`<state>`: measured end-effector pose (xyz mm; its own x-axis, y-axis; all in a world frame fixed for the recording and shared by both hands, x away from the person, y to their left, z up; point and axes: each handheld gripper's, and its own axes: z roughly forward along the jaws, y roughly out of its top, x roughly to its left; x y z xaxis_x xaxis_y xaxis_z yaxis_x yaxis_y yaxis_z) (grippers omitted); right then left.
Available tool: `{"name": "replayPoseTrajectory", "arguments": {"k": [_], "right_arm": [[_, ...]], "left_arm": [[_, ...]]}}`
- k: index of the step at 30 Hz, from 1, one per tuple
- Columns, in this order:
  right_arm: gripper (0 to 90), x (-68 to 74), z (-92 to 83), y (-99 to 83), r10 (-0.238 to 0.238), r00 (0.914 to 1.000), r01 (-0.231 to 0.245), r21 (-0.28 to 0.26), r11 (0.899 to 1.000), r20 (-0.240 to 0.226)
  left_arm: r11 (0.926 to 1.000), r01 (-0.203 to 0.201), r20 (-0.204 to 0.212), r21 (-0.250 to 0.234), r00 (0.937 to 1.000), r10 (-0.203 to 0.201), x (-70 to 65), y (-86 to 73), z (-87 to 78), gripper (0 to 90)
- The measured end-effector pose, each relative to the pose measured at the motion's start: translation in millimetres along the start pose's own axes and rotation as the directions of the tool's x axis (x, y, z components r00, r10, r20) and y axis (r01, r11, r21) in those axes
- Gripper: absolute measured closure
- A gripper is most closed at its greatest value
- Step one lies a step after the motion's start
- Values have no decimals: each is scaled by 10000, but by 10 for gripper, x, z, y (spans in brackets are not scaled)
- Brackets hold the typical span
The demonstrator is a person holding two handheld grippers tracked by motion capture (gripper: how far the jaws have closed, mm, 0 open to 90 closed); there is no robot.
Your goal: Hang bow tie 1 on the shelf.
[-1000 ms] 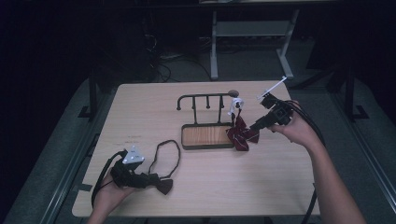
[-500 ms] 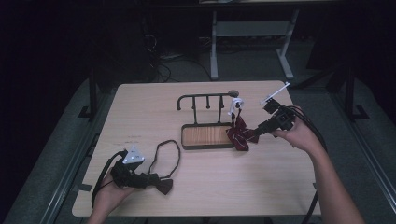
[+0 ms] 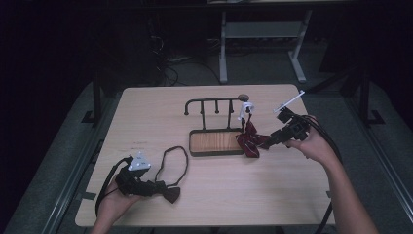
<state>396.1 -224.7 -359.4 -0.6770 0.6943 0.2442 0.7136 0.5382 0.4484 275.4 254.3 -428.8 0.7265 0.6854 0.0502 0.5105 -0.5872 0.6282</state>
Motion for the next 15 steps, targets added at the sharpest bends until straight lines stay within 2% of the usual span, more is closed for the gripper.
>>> {"name": "replayPoseTrajectory", "arguments": {"k": [15], "right_arm": [[431, 12, 33, -183, 11, 9999, -13, -190, 9998, -102]], "left_arm": [[10000, 0, 153, -75, 9999, 1, -4, 67, -19, 258]]}}
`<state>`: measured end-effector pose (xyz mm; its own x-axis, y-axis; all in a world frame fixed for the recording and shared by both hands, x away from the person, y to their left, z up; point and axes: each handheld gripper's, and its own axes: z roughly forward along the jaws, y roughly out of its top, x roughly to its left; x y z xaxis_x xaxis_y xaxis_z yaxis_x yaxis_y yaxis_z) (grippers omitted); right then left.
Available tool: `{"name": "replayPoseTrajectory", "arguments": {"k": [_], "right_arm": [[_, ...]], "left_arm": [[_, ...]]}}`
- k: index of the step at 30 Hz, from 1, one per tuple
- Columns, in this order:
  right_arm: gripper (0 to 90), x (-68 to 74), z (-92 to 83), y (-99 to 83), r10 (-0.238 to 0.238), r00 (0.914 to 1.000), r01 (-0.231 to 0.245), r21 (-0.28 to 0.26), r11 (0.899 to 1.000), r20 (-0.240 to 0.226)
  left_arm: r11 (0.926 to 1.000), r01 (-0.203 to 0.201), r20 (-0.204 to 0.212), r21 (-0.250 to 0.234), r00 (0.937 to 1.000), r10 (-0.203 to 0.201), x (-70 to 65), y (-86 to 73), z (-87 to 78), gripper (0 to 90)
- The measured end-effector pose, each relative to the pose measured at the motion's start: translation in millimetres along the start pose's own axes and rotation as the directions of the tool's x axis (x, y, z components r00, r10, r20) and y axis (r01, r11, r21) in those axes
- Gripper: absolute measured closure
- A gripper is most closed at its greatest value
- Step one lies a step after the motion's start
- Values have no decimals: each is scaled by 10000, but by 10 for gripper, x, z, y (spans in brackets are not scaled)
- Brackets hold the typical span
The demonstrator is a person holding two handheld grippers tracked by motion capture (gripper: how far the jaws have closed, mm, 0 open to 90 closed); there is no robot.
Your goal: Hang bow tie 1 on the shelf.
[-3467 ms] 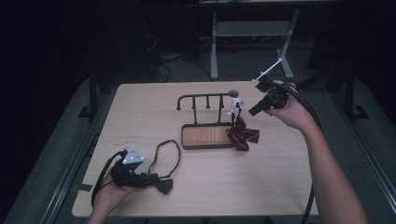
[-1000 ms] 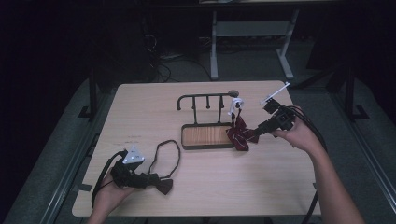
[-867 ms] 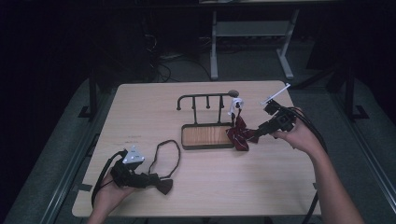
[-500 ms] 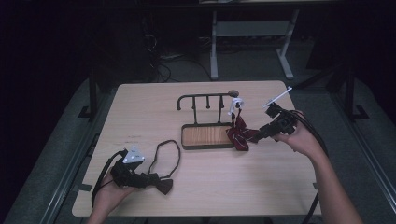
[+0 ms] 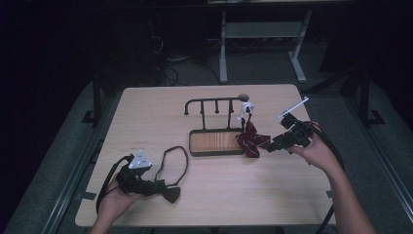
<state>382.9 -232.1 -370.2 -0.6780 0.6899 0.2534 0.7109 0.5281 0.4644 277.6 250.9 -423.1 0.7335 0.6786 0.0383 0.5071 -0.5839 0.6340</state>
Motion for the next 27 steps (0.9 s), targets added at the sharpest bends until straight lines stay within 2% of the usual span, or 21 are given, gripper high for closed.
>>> {"name": "replayPoseTrajectory", "arguments": {"k": [8, 12, 14, 27], "right_arm": [[420, -2, 22, -136, 118, 9999, -118, -77, 9999, -11], [412, 8, 28, -197, 117, 9999, -117, -104, 9999, 41], [412, 12, 27, -234, 120, 9999, -120, -178, 9998, 3], [403, 22, 46, -440, 200, 9998, -203, -394, 9990, -72]], "left_arm": [[9998, -214, 70, 20, 9997, 214, -19, 71, -3, 260], [9999, -121, 150, -3, 9998, 122, -33, 104, 3, 260], [9996, -254, 168, 105, 9995, 252, -28, 120, 3, 261], [9985, -349, 247, 415, 9991, 339, -10, 213, 7, 279]]}}
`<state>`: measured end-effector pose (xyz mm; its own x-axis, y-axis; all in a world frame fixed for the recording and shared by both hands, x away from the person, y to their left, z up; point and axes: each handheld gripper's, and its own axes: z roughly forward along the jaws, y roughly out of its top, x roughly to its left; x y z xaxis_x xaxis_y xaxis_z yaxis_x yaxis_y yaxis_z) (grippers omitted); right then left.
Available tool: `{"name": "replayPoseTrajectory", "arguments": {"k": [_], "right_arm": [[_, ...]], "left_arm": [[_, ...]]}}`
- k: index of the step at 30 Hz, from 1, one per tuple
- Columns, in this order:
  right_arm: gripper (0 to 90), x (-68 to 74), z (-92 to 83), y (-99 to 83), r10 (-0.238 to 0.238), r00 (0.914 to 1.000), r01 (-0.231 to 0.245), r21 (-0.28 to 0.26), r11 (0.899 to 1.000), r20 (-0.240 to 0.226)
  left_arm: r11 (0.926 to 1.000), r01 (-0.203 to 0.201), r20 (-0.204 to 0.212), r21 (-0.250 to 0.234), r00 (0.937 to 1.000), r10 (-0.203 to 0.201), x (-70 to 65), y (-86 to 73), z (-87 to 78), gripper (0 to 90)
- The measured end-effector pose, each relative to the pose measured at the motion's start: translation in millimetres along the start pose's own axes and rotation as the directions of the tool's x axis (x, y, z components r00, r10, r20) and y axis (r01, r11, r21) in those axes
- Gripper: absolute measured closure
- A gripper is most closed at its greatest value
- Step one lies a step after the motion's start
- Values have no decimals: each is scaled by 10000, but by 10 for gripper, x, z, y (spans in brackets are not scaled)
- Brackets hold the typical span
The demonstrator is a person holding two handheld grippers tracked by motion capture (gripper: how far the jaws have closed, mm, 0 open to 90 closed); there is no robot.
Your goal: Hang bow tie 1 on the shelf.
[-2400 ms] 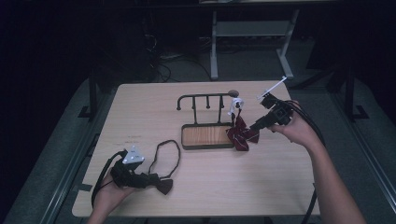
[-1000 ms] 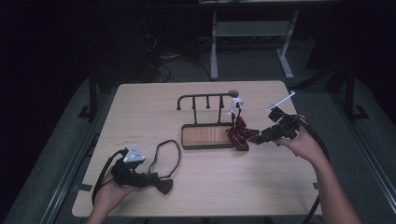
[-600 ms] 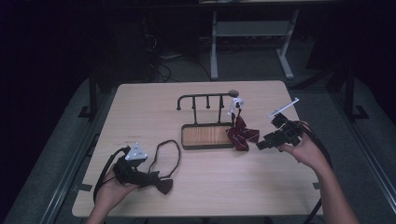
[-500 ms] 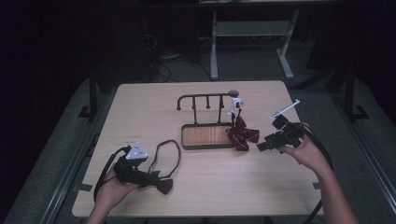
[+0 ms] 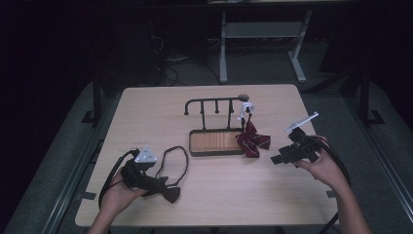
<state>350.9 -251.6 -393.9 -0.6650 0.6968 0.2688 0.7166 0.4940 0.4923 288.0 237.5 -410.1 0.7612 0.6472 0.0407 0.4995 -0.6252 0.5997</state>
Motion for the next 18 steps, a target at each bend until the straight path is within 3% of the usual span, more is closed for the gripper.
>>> {"name": "replayPoseTrajectory", "arguments": {"k": [18], "right_arm": [[373, 65, 34, -212, 59, 10000, -57, -256, 9997, 53]], "left_arm": [[9992, -265, -140, 308, 9995, 269, 114, 237, -6, 320]]}}
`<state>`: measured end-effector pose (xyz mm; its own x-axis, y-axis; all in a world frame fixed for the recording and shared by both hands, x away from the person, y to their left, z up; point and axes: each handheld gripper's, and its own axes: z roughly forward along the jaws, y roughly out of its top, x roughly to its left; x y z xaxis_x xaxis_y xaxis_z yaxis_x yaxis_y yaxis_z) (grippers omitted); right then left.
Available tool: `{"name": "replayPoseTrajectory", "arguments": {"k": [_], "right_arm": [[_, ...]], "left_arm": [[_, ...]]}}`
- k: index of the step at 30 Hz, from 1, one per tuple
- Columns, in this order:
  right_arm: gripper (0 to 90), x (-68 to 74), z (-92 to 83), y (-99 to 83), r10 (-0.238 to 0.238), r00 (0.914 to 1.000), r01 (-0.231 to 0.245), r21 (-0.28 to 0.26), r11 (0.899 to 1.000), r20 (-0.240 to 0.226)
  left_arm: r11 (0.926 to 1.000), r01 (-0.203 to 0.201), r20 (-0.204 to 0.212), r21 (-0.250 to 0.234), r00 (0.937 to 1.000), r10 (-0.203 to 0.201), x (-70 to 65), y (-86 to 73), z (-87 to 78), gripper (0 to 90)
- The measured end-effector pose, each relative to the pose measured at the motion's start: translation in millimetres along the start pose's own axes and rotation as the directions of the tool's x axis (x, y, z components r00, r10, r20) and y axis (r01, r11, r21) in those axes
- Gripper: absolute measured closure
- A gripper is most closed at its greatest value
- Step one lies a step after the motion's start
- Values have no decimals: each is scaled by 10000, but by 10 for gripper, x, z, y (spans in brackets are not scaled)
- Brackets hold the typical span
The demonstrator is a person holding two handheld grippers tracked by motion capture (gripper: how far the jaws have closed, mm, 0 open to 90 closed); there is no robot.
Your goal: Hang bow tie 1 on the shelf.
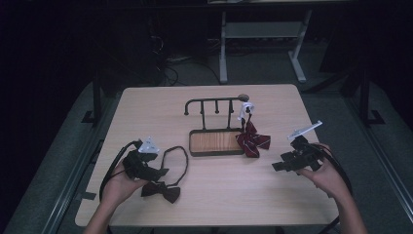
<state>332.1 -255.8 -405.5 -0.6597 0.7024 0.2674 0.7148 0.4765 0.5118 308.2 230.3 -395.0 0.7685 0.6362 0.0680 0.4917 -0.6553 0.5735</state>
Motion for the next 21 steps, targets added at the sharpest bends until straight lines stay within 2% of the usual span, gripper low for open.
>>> {"name": "replayPoseTrajectory", "arguments": {"k": [4, 10, 19, 20, 21], "right_arm": [[370, 4, 17, -51, 44, 10000, -43, -31, 10000, 10], [369, 5, 35, -124, 155, 9999, -156, -151, 9998, -76], [370, 23, 71, -175, 99, 9999, -100, -135, 9999, -87], [370, 30, 73, -183, 99, 9999, -100, -114, 9999, -96], [370, 33, 75, -190, 90, 9999, -91, -114, 9999, -83]], "left_arm": [[10000, -71, 13, 25, 10000, 70, 31, 38, 8, 332], [9998, 36, 40, 196, 10000, -37, 74, 67, 31, 342], [9995, 74, 13, 301, 10000, -75, 195, 160, 82, 363], [9993, 167, 68, 347, 9998, -169, 201, 167, 94, 373], [9990, 93, 22, 443, 10000, -94, 220, 182, 108, 378]]}}
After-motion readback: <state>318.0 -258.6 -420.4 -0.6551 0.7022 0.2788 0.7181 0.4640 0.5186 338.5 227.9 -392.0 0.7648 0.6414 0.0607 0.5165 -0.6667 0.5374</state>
